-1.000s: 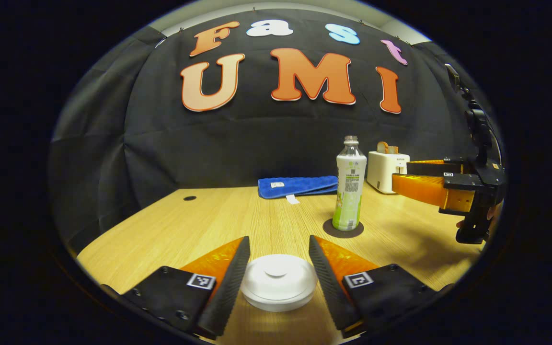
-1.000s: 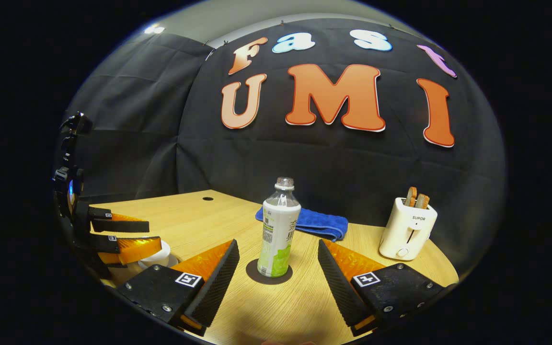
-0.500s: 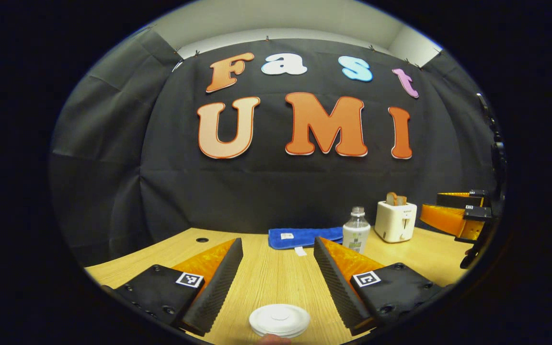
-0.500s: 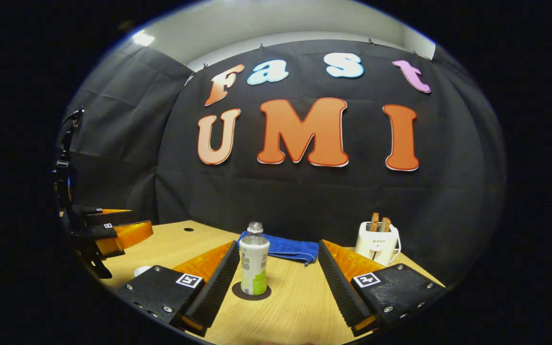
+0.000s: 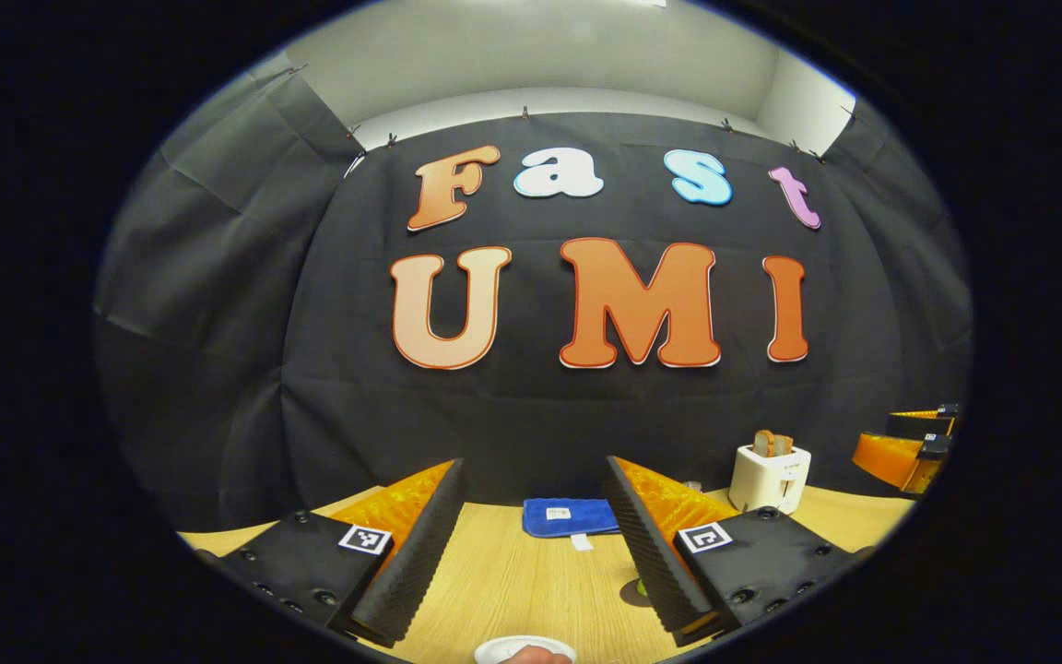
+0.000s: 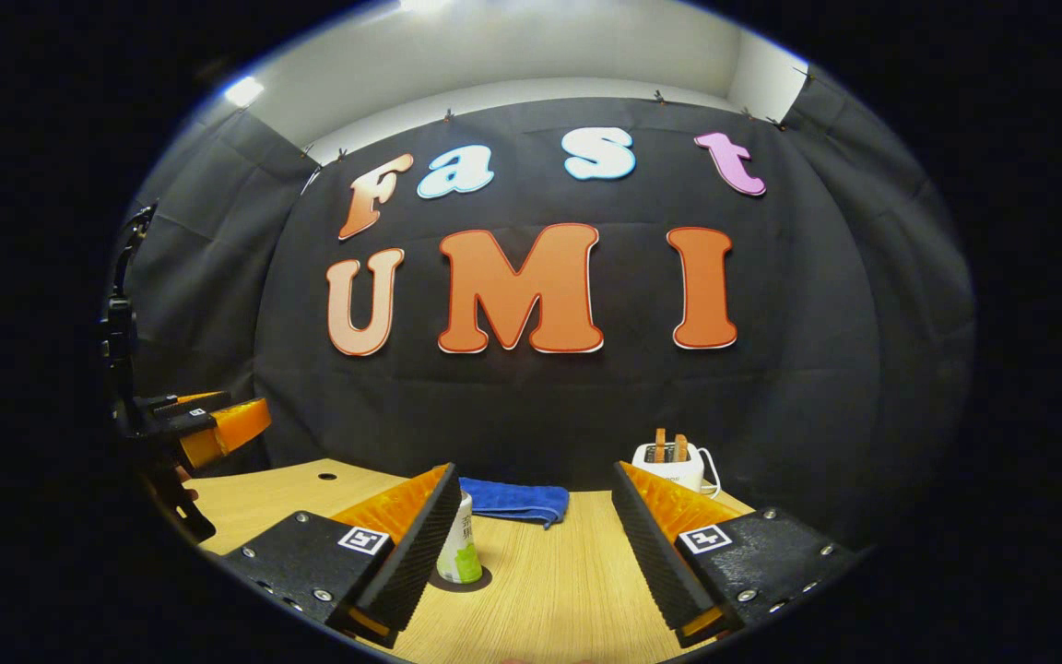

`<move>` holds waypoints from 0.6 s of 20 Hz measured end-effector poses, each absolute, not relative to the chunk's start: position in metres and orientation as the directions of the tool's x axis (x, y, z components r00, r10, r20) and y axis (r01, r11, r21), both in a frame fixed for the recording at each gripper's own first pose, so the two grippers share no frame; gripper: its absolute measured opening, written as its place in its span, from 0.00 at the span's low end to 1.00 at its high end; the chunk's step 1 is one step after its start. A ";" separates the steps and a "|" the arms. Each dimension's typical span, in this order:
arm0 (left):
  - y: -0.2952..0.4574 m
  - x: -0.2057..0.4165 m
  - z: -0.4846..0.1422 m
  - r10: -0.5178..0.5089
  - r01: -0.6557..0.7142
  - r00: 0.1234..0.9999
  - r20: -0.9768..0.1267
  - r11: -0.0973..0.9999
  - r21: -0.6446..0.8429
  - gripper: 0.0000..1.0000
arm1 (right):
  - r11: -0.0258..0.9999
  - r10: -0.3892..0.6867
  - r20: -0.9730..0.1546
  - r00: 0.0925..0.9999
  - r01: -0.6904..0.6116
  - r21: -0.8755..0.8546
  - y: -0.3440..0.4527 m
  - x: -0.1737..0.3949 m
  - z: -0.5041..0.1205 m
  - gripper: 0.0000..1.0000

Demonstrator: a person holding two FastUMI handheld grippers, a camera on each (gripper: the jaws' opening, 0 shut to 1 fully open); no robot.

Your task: Open the teacup lid with one hand, grasp the water bottle and pour water into the teacup with the other hand; after pouring, place the water bottle on the coaster and then close the teacup lid.

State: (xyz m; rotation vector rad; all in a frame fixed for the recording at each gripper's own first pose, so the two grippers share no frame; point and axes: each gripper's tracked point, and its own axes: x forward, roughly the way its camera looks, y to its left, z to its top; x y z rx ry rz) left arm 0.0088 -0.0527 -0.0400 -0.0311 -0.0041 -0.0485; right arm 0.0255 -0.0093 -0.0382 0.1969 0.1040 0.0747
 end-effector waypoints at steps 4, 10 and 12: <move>-0.055 0.013 -0.032 -0.051 0.050 0.999 -0.008 0.996 -0.068 0.94 | 0.990 0.055 -0.084 0.995 -0.043 0.135 -0.020 0.021 -0.025 0.98; -0.055 0.013 -0.037 -0.071 0.066 0.996 -0.061 0.993 -0.093 0.97 | 0.991 0.072 -0.064 0.995 -0.064 0.118 -0.011 0.016 -0.006 0.98; -0.054 0.011 -0.046 -0.079 0.071 0.993 -0.085 0.993 -0.089 0.95 | 0.990 0.086 -0.073 0.994 -0.077 0.116 -0.006 0.014 -0.011 0.98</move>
